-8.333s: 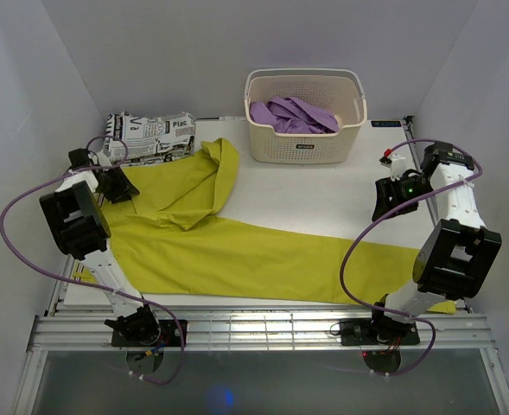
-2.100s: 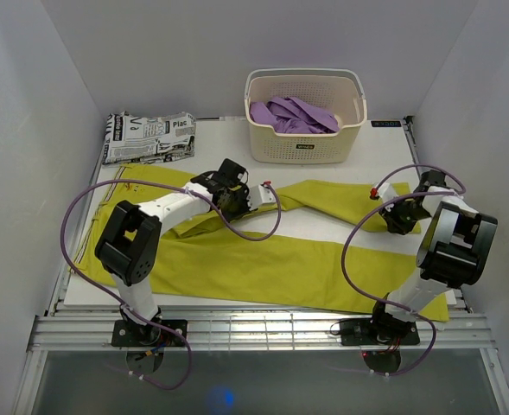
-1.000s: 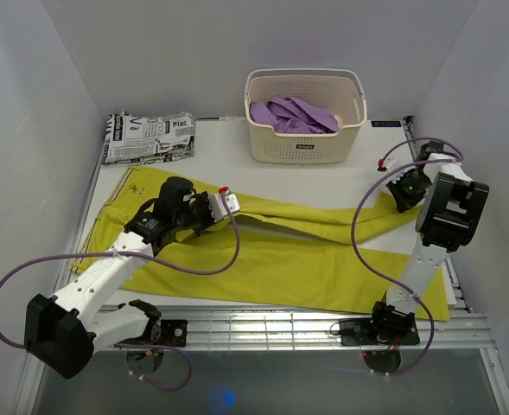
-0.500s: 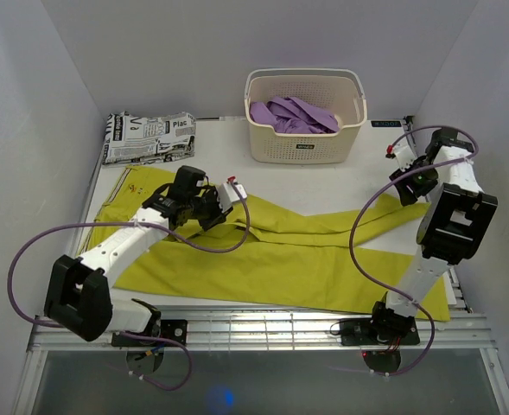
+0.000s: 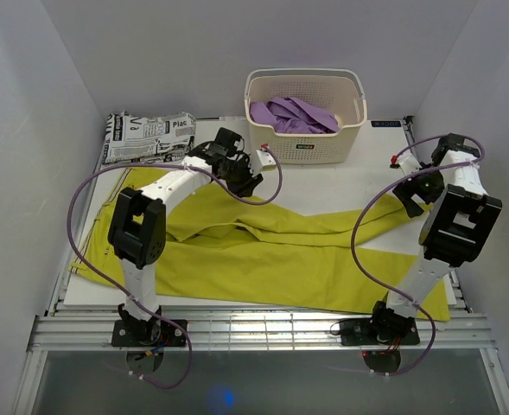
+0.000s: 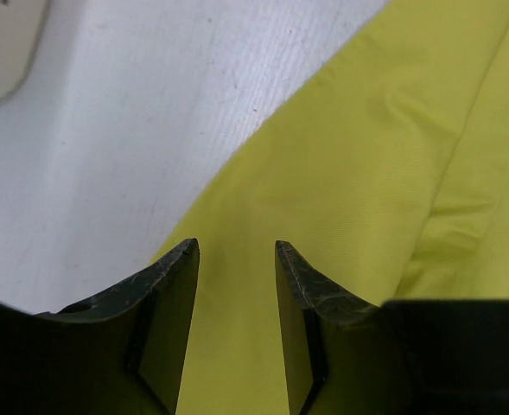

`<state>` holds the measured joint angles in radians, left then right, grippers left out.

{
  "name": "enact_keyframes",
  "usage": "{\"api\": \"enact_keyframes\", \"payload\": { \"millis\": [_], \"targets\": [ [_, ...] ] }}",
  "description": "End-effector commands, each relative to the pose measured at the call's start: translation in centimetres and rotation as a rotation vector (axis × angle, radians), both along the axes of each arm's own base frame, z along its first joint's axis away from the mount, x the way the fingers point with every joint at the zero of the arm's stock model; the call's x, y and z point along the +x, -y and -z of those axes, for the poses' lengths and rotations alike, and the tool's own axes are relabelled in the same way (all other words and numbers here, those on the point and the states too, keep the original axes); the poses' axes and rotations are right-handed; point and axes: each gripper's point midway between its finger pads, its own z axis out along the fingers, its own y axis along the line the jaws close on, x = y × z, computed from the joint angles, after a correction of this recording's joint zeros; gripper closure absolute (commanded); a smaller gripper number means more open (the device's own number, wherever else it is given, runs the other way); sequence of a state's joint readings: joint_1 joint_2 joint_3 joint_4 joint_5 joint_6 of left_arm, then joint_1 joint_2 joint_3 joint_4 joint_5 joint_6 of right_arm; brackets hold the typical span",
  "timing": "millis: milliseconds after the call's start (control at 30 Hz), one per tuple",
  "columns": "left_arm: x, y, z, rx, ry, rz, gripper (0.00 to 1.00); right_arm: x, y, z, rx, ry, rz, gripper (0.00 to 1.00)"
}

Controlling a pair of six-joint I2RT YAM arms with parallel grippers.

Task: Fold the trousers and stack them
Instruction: Flatten the trousers out

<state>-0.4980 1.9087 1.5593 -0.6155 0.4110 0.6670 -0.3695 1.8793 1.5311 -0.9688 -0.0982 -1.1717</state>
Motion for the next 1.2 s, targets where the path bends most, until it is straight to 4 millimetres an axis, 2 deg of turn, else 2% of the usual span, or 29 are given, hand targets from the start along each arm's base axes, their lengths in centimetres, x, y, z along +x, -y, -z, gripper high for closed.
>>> {"api": "enact_keyframes", "payload": {
  "millis": [0, 33, 133, 167, 267, 333, 433, 533, 567, 633, 767, 833, 967, 1000, 1067, 1167],
  "targets": [
    [-1.6, 0.7, 0.7, 0.054, -0.020, 0.126, 0.49, 1.1, 2.1, 1.4, -0.095, 0.004, -0.126, 0.02],
    [-1.7, 0.8, 1.6, 0.067, -0.030, 0.140, 0.49, 1.2, 2.1, 1.8, -0.092, 0.003, -0.135, 0.01],
    [-1.6, 0.8, 3.0, 0.095, -0.020, 0.150, 0.50, 1.3, 2.0, 3.0, -0.082, -0.008, -0.161, 0.11],
    [-1.5, 0.9, 3.7, 0.101, -0.027, 0.148, 0.50, 1.2, 1.9, 3.4, -0.077, -0.018, -0.169, 0.17],
    [0.1, 1.2, 4.3, 0.105, 0.021, 0.109, 0.50, 0.3, 1.6, 5.0, -0.063, -0.055, -0.176, 0.26],
    [1.4, 1.6, 4.4, 0.100, 0.065, 0.091, 0.50, 0.2, 1.7, 5.4, -0.070, -0.051, -0.177, 0.30],
    [2.4, 2.1, 4.7, 0.089, 0.096, 0.075, 0.50, -0.2, 1.5, 5.8, -0.073, -0.054, -0.184, 0.42],
    [2.2, 2.1, 6.5, 0.111, 0.081, 0.094, 0.50, -0.1, 1.4, 5.4, -0.068, -0.041, -0.184, 0.58],
    [2.0, 2.1, 7.2, 0.120, 0.072, 0.104, 0.51, 0.0, 1.4, 5.2, -0.066, -0.037, -0.180, 0.72],
    [1.1, 1.7, 9.0, 0.144, 0.033, 0.134, 0.52, 0.5, 1.4, 4.0, -0.064, -0.016, -0.168, 0.90],
    [-0.5, 1.6, 10.7, 0.144, -0.039, 0.167, 0.54, 1.3, 1.3, 2.1, -0.060, 0.020, -0.166, 0.92],
    [-0.9, 1.5, 11.2, 0.146, -0.057, 0.172, 0.60, 1.7, 1.2, 0.9, -0.060, 0.048, -0.171, 0.92],
    [-1.2, 1.3, 12.1, 0.159, -0.090, 0.159, 0.87, 2.2, 1.0, -1.0, -0.051, 0.079, -0.174, 0.92],
    [-1.1, 1.3, 11.9, 0.155, -0.088, 0.154, 0.94, 2.2, 1.0, -1.4, -0.053, 0.080, -0.174, 0.92],
    [-0.4, 1.7, 10.5, 0.123, -0.062, 0.121, 1.00, 2.3, 1.2, -2.5, -0.067, 0.101, -0.176, 0.92],
    [0.9, 1.9, 6.2, 0.039, 0.028, 0.046, 1.00, 2.1, 1.4, -4.4, -0.095, 0.119, -0.184, 0.92]
  ]
}}
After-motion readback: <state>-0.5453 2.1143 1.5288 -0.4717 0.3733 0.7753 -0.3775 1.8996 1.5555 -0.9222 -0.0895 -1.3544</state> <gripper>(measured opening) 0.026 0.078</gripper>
